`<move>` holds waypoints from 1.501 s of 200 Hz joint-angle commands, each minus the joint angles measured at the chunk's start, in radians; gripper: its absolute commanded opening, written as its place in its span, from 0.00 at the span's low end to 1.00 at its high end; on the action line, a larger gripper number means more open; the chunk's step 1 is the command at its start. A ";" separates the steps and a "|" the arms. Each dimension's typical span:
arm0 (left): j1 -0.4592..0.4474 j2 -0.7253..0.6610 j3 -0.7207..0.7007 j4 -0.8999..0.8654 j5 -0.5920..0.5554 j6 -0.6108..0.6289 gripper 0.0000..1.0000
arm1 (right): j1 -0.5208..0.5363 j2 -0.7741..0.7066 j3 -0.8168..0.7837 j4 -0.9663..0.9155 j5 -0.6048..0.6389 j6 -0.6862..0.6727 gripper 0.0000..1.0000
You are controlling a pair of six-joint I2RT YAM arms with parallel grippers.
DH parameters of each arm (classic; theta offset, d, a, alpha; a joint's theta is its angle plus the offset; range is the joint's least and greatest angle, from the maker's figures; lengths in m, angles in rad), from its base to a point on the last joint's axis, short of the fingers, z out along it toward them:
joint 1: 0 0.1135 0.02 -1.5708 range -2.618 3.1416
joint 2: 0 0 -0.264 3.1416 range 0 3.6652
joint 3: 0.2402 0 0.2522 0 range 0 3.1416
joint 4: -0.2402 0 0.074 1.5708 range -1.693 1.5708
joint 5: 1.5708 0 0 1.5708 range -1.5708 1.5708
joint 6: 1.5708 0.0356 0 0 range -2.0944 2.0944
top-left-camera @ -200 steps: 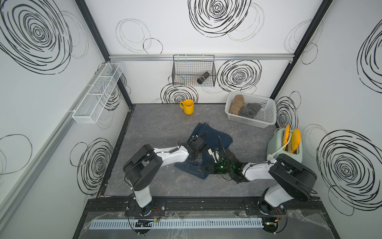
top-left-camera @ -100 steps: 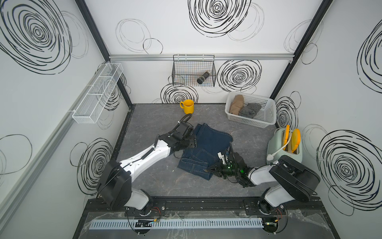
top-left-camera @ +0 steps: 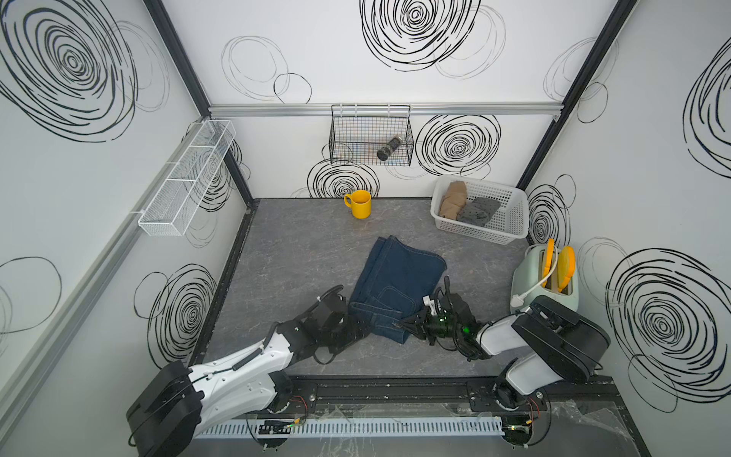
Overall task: Roll up the skirts
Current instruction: Roll the skirt at the center of the board.
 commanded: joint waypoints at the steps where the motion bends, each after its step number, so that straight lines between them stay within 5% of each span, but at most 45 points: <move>1: -0.024 -0.028 -0.050 0.200 -0.052 -0.225 0.79 | -0.006 0.015 -0.041 -0.020 0.043 0.070 0.00; 31: -0.033 0.004 -0.129 0.350 -0.107 -0.305 0.77 | -0.007 -0.014 -0.058 -0.048 0.062 0.079 0.00; 90: -0.006 0.254 -0.081 0.543 -0.087 -0.263 0.73 | -0.007 0.054 -0.080 0.040 0.015 0.114 0.00; 113: 0.005 0.339 -0.065 0.576 -0.111 -0.245 0.60 | -0.005 0.065 -0.090 0.054 0.007 0.118 0.00; 130: 0.018 0.396 -0.038 0.596 -0.109 -0.193 0.31 | -0.003 0.061 -0.089 0.044 -0.001 0.102 0.00; 165: 0.066 0.472 0.123 0.291 -0.139 0.010 0.00 | -0.002 0.011 -0.015 -0.121 -0.001 -0.067 0.00; 183: 0.100 0.497 0.230 0.100 -0.137 0.148 0.00 | 0.003 -0.001 0.061 -0.268 0.011 -0.207 0.00; 232: 0.151 0.531 0.497 -0.458 -0.250 0.519 0.00 | 0.009 -0.051 0.083 -0.359 -0.017 -0.401 0.34; 279: 0.147 0.574 0.654 -0.781 -0.372 0.646 0.00 | 0.001 -0.302 0.211 -0.682 0.028 -0.621 0.31; 300: 0.146 0.599 0.680 -0.856 -0.350 0.676 0.00 | 0.000 -0.300 0.250 -0.606 -0.036 -0.676 0.16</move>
